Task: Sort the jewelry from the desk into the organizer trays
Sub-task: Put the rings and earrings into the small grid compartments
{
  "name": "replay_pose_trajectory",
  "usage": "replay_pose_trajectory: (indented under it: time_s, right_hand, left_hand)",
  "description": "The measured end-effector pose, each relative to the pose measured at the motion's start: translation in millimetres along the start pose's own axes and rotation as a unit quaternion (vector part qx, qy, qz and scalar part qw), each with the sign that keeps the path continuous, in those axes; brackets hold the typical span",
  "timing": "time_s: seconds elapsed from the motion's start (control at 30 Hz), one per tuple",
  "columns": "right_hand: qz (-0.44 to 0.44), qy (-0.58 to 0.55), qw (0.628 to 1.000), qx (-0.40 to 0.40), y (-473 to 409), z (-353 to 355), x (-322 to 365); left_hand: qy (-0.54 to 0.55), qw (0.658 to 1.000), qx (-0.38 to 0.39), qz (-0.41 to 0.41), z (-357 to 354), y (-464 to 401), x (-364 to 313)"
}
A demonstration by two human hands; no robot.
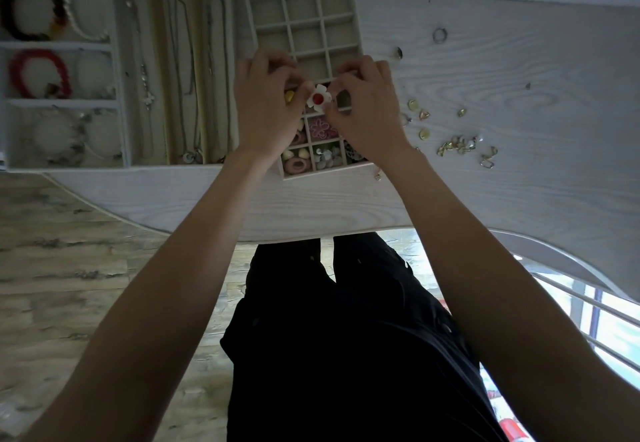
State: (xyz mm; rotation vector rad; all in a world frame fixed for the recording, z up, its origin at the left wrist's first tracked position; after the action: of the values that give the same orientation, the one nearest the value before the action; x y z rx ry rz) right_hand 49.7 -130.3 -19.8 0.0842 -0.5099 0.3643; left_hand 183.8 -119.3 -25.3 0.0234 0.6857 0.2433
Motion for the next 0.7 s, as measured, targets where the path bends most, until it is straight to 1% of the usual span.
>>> replay_pose_trajectory:
  time_s: [0.13,0.27,0.4,0.53,0.7]
  right_hand:
    - [0.027,0.026,0.999,0.009,-1.7,1.1,2.5]
    - [0.024,-0.003,1.0,-0.007,-0.8,7.3,3.6]
    - [-0.005,-0.024,0.999,-0.023,-0.8,14.4,-0.9]
    - [0.013,0.008,1.0,-0.012,1.7,11.1,3.4]
    - [0.037,-0.021,0.999,-0.011,2.8,7.7,9.9]
  left_hand:
    - [-0.007,1.0,-0.029,0.008,4.4,2.6,1.4]
    - [-0.014,0.999,-0.047,0.013,9.5,1.5,-0.1]
    - [-0.021,0.999,-0.038,0.025,8.2,-0.1,5.1]
    - [-0.09,0.995,-0.034,-0.013,7.9,2.9,1.1]
    - [-0.128,0.991,-0.038,-0.032,12.7,2.3,-9.1]
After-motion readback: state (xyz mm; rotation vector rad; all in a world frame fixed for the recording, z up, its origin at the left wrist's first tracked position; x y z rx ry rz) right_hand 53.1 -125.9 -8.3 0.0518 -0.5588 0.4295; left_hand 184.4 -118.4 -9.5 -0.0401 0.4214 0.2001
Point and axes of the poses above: each hand's wrist, its own y-axis away from the middle knuckle, its own z-axis out of the back of the hand, x = y × z, the point moved 9 cm from there along -y, towards the middle knuckle, and after that the axes turned 6 degrees about z, right-handed, at the moved point
